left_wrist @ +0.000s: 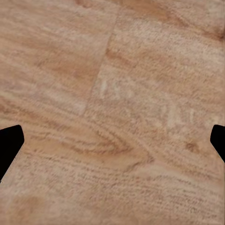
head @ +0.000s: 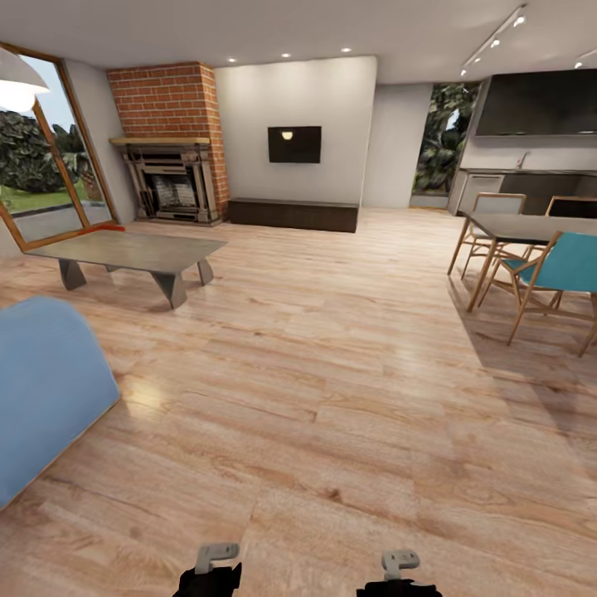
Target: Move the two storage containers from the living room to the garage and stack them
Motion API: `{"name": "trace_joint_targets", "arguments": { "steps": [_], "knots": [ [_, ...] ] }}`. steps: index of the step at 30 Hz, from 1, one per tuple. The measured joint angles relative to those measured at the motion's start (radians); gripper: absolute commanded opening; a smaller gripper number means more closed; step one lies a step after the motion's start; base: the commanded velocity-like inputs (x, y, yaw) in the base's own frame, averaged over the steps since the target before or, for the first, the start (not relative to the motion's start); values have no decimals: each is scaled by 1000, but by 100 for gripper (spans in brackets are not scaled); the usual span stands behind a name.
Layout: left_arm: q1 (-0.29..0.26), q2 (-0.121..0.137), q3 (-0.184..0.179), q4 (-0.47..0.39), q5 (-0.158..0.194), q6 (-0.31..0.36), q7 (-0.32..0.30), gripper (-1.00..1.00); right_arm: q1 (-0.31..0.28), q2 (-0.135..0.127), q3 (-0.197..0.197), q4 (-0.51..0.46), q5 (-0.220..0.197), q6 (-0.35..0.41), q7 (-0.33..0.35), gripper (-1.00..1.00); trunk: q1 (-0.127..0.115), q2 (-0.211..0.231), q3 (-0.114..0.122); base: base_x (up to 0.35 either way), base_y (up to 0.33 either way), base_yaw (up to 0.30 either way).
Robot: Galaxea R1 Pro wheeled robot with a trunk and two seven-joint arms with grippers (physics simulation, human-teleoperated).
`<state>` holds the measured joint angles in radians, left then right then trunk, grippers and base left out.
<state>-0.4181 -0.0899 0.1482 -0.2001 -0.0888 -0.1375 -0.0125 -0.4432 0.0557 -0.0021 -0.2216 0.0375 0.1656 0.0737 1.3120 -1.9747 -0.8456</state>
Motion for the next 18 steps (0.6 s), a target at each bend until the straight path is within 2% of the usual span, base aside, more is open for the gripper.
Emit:
{"name": "trace_joint_targets", "arguments": {
  "steps": [18],
  "knots": [
    [0,1,0,-1,0,10,6,100,0,-2,0,0,0,0,0,100,0,0,0,343,-94,6]
  ]
}}
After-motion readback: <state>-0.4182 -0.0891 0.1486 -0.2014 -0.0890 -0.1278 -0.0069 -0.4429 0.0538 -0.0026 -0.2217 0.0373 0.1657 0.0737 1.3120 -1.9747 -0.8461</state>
